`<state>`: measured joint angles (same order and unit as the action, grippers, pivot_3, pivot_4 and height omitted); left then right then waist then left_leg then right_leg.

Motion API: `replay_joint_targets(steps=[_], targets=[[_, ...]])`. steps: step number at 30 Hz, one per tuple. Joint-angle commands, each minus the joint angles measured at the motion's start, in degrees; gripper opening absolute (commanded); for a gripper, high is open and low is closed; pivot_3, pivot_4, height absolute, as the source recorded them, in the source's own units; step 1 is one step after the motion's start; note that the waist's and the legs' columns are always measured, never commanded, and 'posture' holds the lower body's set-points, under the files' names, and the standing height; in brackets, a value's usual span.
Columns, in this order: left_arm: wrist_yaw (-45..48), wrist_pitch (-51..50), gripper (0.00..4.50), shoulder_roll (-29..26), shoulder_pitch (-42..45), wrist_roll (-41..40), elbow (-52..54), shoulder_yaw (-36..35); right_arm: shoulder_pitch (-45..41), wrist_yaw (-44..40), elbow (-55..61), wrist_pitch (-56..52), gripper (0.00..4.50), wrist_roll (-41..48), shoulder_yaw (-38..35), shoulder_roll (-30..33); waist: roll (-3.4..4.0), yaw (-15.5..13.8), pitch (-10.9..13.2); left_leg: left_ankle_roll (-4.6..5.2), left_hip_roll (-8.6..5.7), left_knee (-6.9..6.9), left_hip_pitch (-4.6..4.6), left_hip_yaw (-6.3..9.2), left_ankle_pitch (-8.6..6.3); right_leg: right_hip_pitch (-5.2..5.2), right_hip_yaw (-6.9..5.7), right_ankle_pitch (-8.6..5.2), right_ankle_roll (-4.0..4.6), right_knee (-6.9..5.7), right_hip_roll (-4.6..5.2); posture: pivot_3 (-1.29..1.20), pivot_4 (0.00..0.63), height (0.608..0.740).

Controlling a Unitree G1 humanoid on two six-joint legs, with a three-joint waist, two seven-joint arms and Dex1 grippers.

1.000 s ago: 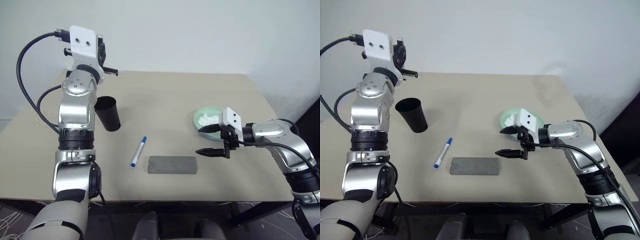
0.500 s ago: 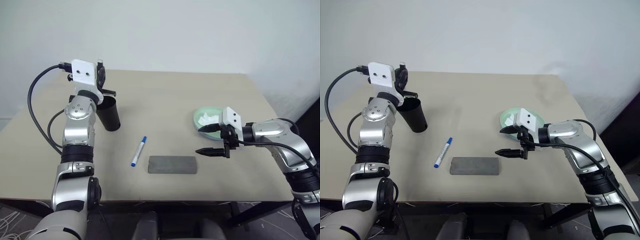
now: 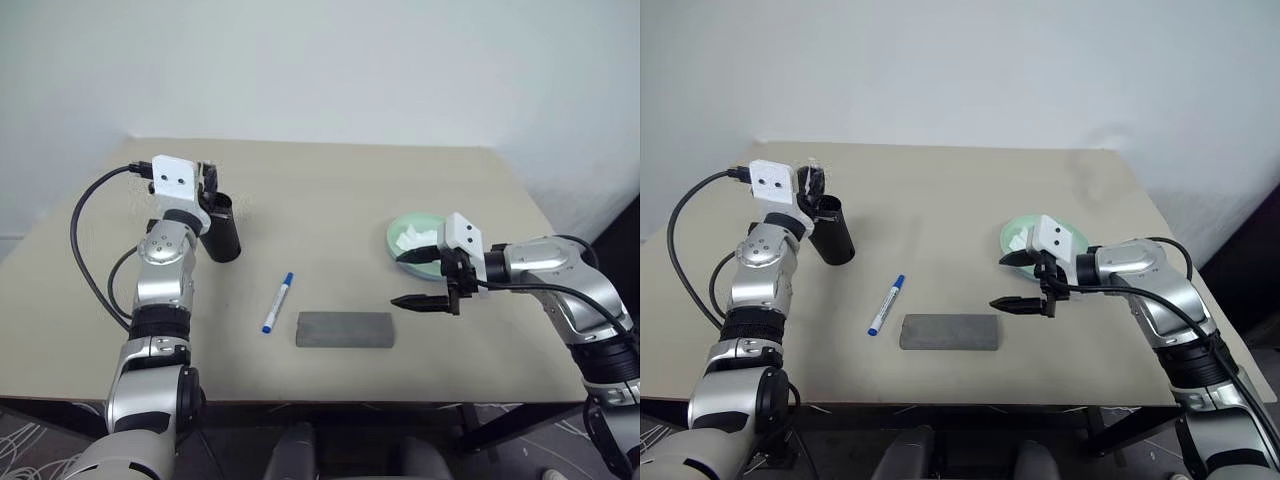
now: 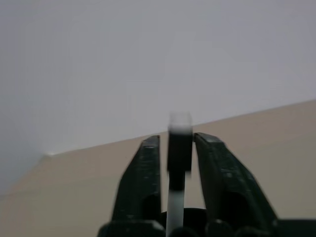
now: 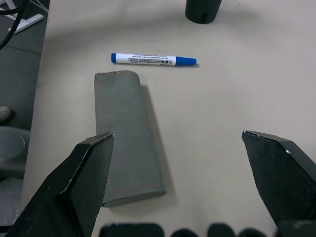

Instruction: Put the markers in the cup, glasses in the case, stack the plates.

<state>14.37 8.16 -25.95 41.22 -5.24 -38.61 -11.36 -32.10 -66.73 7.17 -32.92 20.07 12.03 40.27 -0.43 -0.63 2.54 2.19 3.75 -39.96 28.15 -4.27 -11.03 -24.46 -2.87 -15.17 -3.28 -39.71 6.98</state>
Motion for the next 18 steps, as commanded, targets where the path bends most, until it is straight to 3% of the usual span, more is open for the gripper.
replay_joint_targets(steps=[1,7,11,18], targets=[[0.7,2.2,2.42,0.1,0.4,-0.5,0.8,-0.3,-1.7,0.3,0.9,0.3,4.50,0.2,-1.5,0.2,0.00,0.0,0.0,0.00,0.00,0.00,0.00,0.00,0.00,0.00,-0.01,0.00,0.00,0.00,0.00,0.00,0.000,0.678],[2.3,-0.5,4.48,0.1,0.6,-0.9,4.2,0.4,-1.7,0.5,0.9,0.3,4.50,0.2,-1.4,0.3,0.00,0.0,0.0,0.00,0.00,0.00,0.02,0.00,0.00,-0.02,-0.02,0.00,0.00,0.00,0.00,0.00,0.000,0.678],[5.7,-14.6,4.48,0.3,-0.2,-1.9,16.9,3.7,-1.4,0.4,1.1,0.3,4.50,0.2,-1.5,0.6,0.00,0.0,0.0,0.00,0.01,-0.12,0.22,0.08,0.00,-0.11,-0.11,0.01,0.00,-0.02,0.00,0.00,0.000,0.678],[10.2,-53.7,4.48,-0.8,-1.1,-8.7,43.2,10.4,-1.3,0.4,0.9,0.5,4.50,0.1,-1.3,0.5,0.01,0.1,0.0,0.00,0.02,-0.19,0.26,0.10,0.00,-0.09,-0.12,0.03,-0.04,-0.05,-0.01,0.00,0.000,0.678]])
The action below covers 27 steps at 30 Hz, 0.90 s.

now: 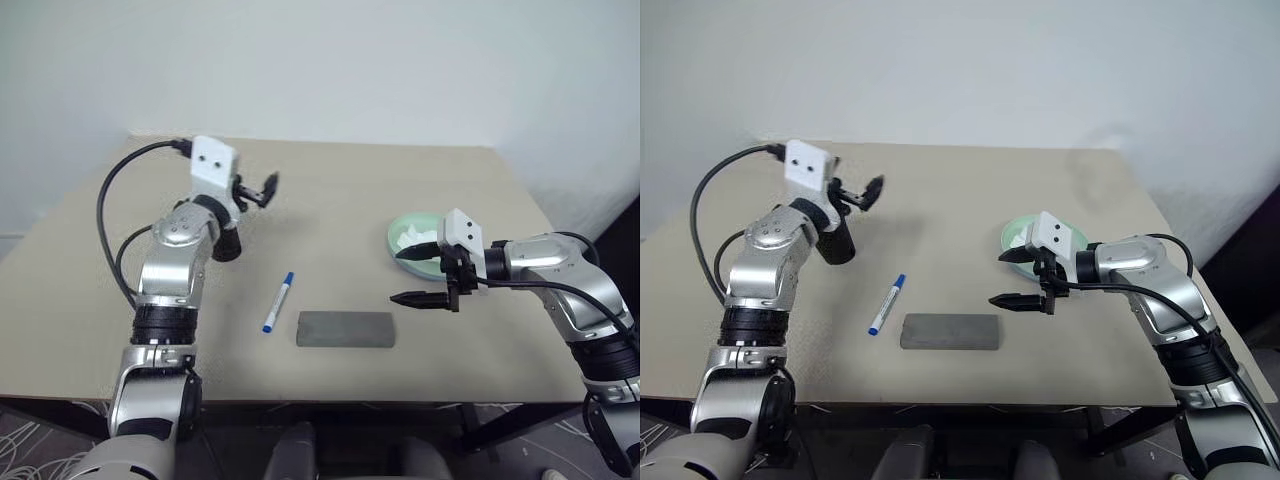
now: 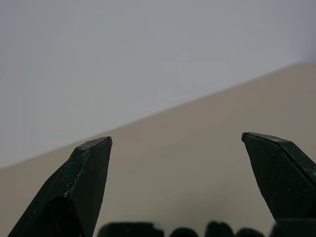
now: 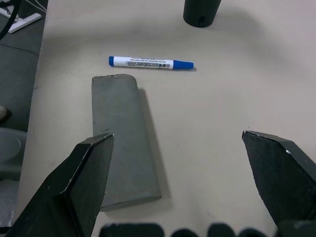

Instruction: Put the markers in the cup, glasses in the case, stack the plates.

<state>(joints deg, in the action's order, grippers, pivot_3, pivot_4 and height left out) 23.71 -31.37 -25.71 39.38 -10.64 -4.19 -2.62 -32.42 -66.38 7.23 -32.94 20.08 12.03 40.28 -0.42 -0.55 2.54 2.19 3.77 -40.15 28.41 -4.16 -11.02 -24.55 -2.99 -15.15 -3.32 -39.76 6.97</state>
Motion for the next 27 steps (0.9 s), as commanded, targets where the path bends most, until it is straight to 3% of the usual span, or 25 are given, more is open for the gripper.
replay_joint_targets(steps=[1,6,10,27], targets=[[0.9,-22.0,4.48,-1.4,1.4,-4.6,11.4,2.5,-1.1,0.1,0.8,0.5,4.50,0.0,-1.2,0.5,0.02,0.1,0.0,0.00,0.01,0.00,0.00,0.00,0.00,0.01,0.00,0.00,0.00,0.00,-0.01,0.00,0.000,0.678],[-2.8,-48.6,4.48,-1.0,4.6,-6.0,14.1,4.3,-1.0,0.0,0.8,0.6,4.50,0.0,-1.2,0.4,0.02,0.4,0.0,0.02,0.00,0.00,-0.03,0.08,0.01,0.04,-0.01,-0.01,-0.02,-0.01,-0.03,0.00,0.000,0.678],[-7.2,-58.3,4.48,1.1,3.4,-4.0,13.6,6.0,-1.0,0.1,0.9,0.5,4.50,0.0,-1.0,0.2,0.02,0.4,0.0,0.02,-0.01,0.00,-0.06,0.09,0.01,0.09,-0.01,-0.02,-0.02,0.00,-0.03,0.00,0.000,0.678],[-13.6,-61.1,4.48,5.6,0.8,-4.0,9.5,10.0,-0.7,0.3,1.4,0.3,4.50,0.1,-1.0,0.1,0.02,0.3,0.0,0.01,-0.02,0.00,-0.05,0.12,0.01,0.07,0.00,0.00,0.00,0.03,-0.01,0.00,0.000,0.678]])
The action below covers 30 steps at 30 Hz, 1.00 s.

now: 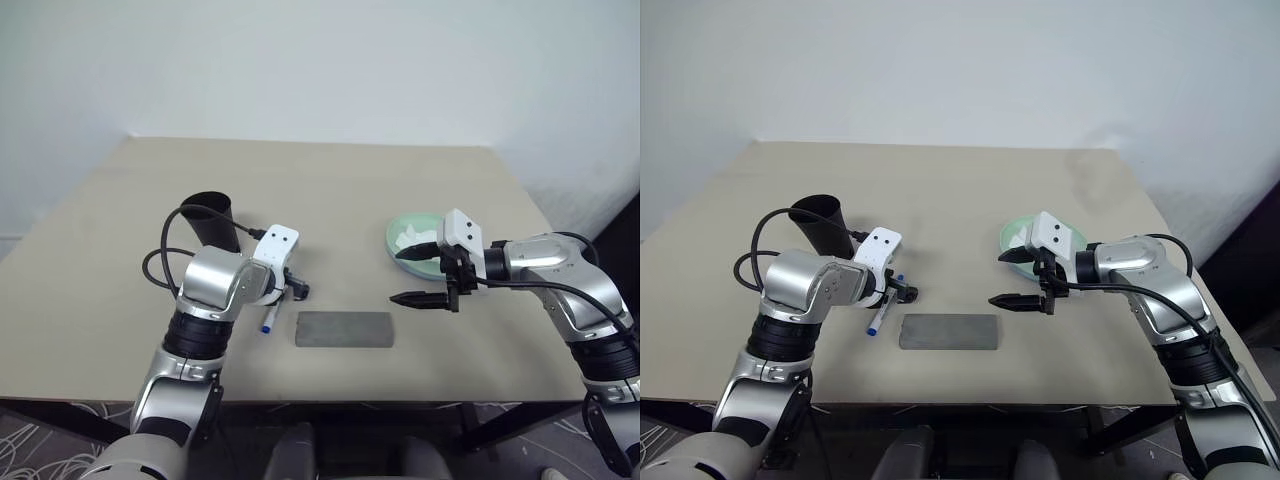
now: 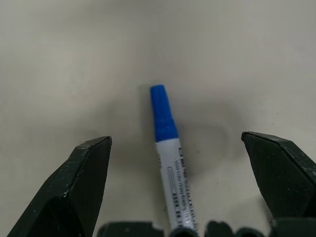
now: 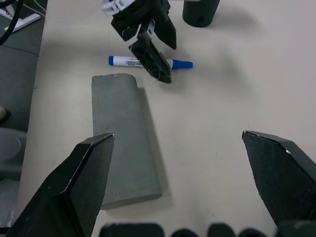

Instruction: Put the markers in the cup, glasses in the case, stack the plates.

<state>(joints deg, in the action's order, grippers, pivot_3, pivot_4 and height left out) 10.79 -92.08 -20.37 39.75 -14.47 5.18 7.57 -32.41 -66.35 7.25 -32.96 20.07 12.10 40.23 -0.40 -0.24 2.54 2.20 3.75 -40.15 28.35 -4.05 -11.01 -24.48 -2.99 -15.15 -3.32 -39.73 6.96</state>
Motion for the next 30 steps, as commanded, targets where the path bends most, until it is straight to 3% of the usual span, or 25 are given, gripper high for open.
replay_joint_targets(steps=[1,11,14,25,30], targets=[[-0.9,-0.4,4.48,0.4,0.4,-0.3,-0.1,-0.1,-0.7,0.4,1.4,0.4,4.50,0.1,-1.0,0.2,0.00,0.0,0.0,0.00,0.00,0.00,0.00,0.00,0.00,0.00,0.00,0.00,0.00,0.00,0.00,0.00,0.000,0.678],[-1.6,-0.4,4.48,1.5,0.1,-0.6,-1.8,0.8,-0.3,0.7,1.5,0.8,4.50,-0.1,-1.0,-0.1,0.01,0.0,0.0,0.00,0.00,0.00,-0.01,0.00,0.00,0.01,0.00,0.00,0.00,0.00,0.01,0.00,0.000,0.678],[-1.8,-0.4,3.92,1.9,0.1,-0.4,-2.4,1.0,-0.5,0.9,1.7,0.6,4.50,0.3,-1.1,-0.4,0.01,0.0,0.0,0.00,-0.01,0.00,-0.02,0.00,0.00,0.03,0.00,0.00,0.01,0.00,0.01,0.00,0.000,0.678],[-1.5,-0.4,0.28,1.4,-0.2,-0.8,-2.4,3.0,-0.7,1.0,1.6,0.9,4.50,0.1,-1.2,-0.7,0.05,0.0,0.0,0.00,-0.01,0.00,-0.10,-0.01,-0.01,0.07,0.02,0.00,0.01,0.00,0.02,0.00,0.000,0.678],[0.8,1.6,0.28,-0.6,0.8,-0.7,-0.3,5.7,-0.8,1.1,1.4,1.3,4.50,-0.1,-1.1,-0.8,0.05,0.0,0.0,0.00,-0.01,0.01,-0.11,-0.03,-0.01,0.06,0.04,0.00,0.01,0.00,0.02,0.00,0.000,0.678]])
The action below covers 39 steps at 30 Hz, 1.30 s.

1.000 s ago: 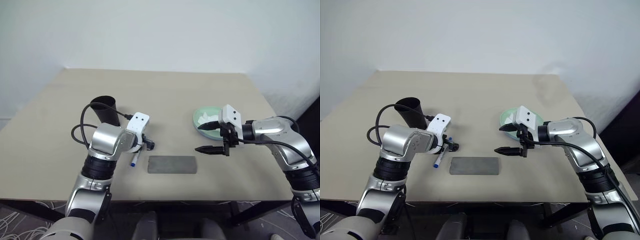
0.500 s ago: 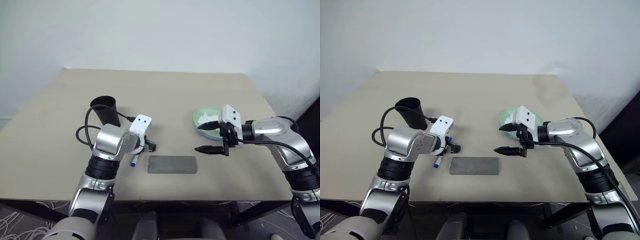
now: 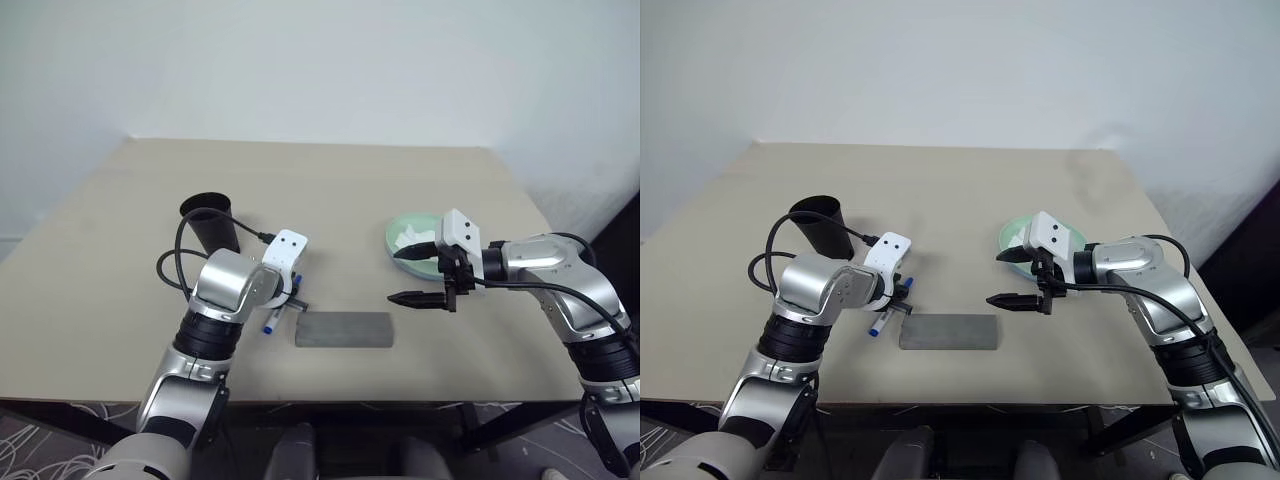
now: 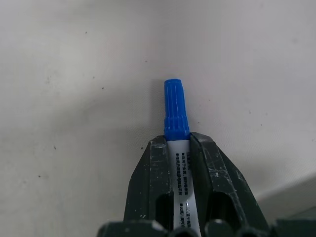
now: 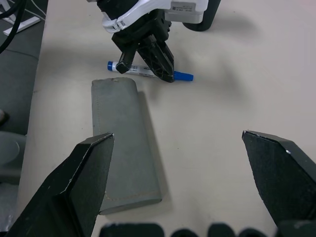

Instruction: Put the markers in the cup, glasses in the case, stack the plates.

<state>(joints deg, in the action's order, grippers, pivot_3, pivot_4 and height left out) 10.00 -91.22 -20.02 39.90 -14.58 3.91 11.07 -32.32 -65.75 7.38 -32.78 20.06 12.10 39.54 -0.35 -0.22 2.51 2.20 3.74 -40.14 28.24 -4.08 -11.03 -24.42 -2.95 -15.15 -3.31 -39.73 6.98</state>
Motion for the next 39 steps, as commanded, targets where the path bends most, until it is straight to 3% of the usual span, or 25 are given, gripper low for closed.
replay_joint_targets(steps=[1,4,9,13,22,25,39], targets=[[2.0,1.2,0.28,-1.4,1.0,-0.5,1.2,2.7,-0.9,0.5,1.2,1.2,4.50,-0.2,-1.0,-0.1,0.00,0.0,0.0,0.00,0.00,0.00,0.00,0.00,0.00,0.00,0.00,0.00,0.00,0.00,0.00,0.00,0.000,0.678],[6.2,8.1,0.28,-3.5,2.3,-1.2,3.5,3.7,-1.0,0.5,1.1,1.3,4.50,-0.2,-1.0,-0.3,0.00,-0.1,0.0,0.00,0.00,0.00,0.02,-0.01,0.00,-0.01,0.00,0.00,0.00,0.00,0.00,0.00,0.000,0.678],[11.8,23.8,0.28,-4.6,4.7,-2.0,2.7,-1.5,-1.1,0.6,1.2,1.4,4.50,-0.3,-0.9,-0.5,-0.01,-0.1,0.0,0.00,0.00,0.00,0.10,-0.01,0.00,-0.08,-0.01,0.00,0.02,0.02,0.01,0.00,0.000,0.678],[3.2,48.0,0.28,-3.3,10.2,2.2,-7.4,-13.4,-1.1,0.6,1.2,1.3,4.50,-0.3,-0.8,-0.5,0.00,0.0,0.0,0.00,0.02,0.01,0.11,0.00,0.00,-0.10,-0.01,0.02,0.05,0.02,-0.01,0.00,0.000,0.678],[-6.2,82.6,0.28,-5.1,12.6,10.6,-24.8,-20.3,-1.6,0.7,1.1,1.1,4.50,-0.1,-0.7,-0.7,-0.03,-0.5,0.0,0.00,-0.01,-0.02,0.12,-0.06,0.06,-0.02,-0.02,0.05,-0.02,0.04,-0.02,0.00,0.000,0.678],[-5.7,89.0,0.28,-6.0,11.4,12.5,-28.1,-19.5,-1.8,0.7,0.8,1.1,4.50,-0.1,-0.7,-0.7,-0.03,-0.5,0.0,0.04,-0.03,-0.06,0.13,-0.07,0.04,-0.02,-0.02,0.10,-0.10,0.05,0.01,0.00,0.000,0.678],[-1.6,100.5,0.28,-4.3,2.8,8.3,-34.8,-23.4,-2.3,0.5,0.7,0.9,4.50,0.0,-0.6,-0.6,-0.03,-0.4,0.0,0.05,-0.02,-0.05,0.20,-0.09,0.03,-0.12,-0.02,0.12,-0.09,0.04,0.02,0.00,0.000,0.678]])
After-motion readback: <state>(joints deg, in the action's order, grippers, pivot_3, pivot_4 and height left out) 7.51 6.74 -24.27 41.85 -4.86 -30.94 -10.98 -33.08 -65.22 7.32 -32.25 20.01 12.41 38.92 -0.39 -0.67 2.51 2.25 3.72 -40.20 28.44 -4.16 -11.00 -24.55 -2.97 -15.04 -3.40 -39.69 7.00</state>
